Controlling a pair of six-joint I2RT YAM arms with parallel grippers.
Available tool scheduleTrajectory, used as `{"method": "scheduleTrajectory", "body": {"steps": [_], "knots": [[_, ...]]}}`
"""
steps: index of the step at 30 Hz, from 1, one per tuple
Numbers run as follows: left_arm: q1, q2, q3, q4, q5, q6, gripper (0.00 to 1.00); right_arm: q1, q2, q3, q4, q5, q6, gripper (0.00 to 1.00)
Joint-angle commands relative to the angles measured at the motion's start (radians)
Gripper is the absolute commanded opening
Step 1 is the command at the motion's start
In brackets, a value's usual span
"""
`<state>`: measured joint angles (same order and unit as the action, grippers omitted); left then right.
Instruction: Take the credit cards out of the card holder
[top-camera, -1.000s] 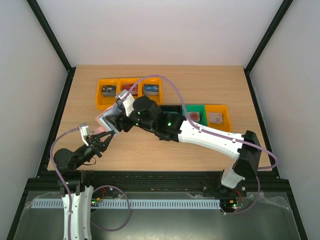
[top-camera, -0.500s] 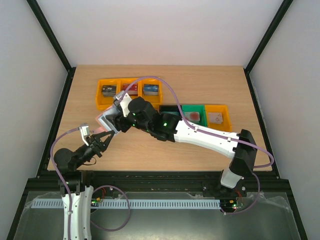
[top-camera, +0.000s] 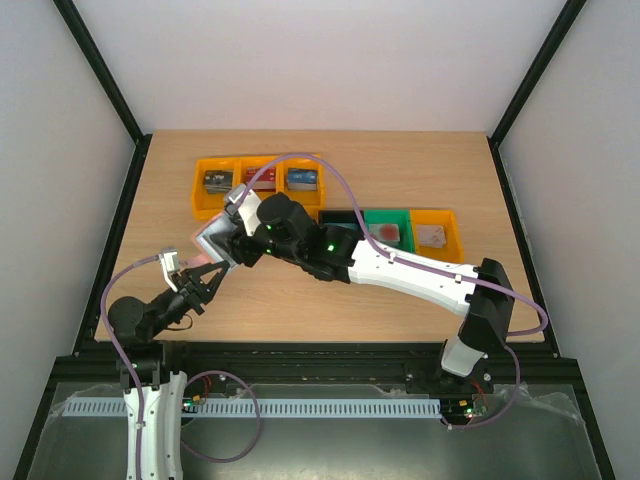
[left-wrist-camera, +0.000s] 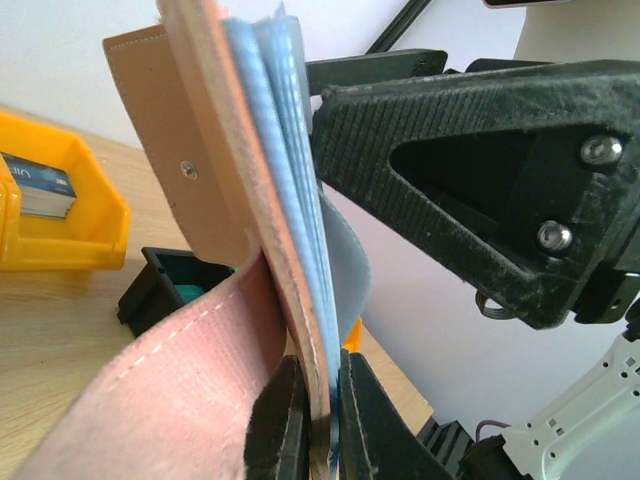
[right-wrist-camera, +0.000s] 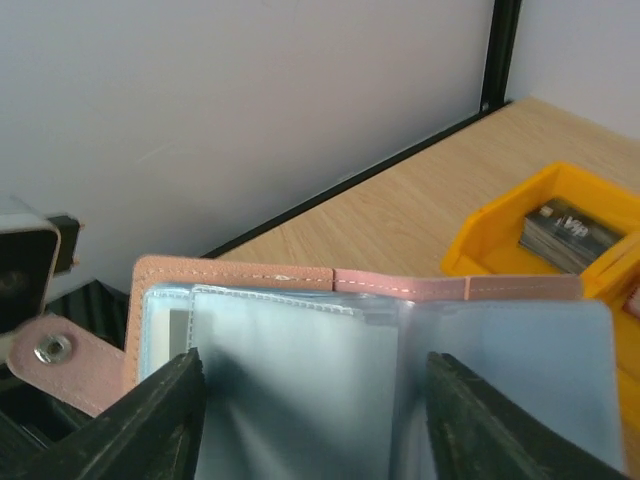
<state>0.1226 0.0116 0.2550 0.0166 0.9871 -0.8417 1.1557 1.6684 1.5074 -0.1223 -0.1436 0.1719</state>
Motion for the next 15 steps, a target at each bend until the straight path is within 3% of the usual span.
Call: {"method": "scheduleTrajectory", "body": {"steps": [1, 5, 8, 15], "knots": [[-0.008, -0.020, 0.009, 0.074, 0.030, 0.016, 0.02, 0.007, 0.003, -0.018, -0.015, 0.022, -0.013, 0.47], [-0.008, -0.021, 0.009, 0.075, 0.033, 0.016, 0.02, 0.006, -0.032, -0.050, 0.018, 0.015, -0.013, 0.16], [-0.008, -0.021, 0.010, 0.073, 0.035, 0.018, 0.02, 0.003, -0.049, -0.059, 0.024, 0.011, -0.011, 0.03], [-0.008, -0.020, 0.010, 0.067, 0.027, 0.014, 0.02, -0.005, -0.095, -0.082, 0.045, -0.065, -0.017, 0.02]]}}
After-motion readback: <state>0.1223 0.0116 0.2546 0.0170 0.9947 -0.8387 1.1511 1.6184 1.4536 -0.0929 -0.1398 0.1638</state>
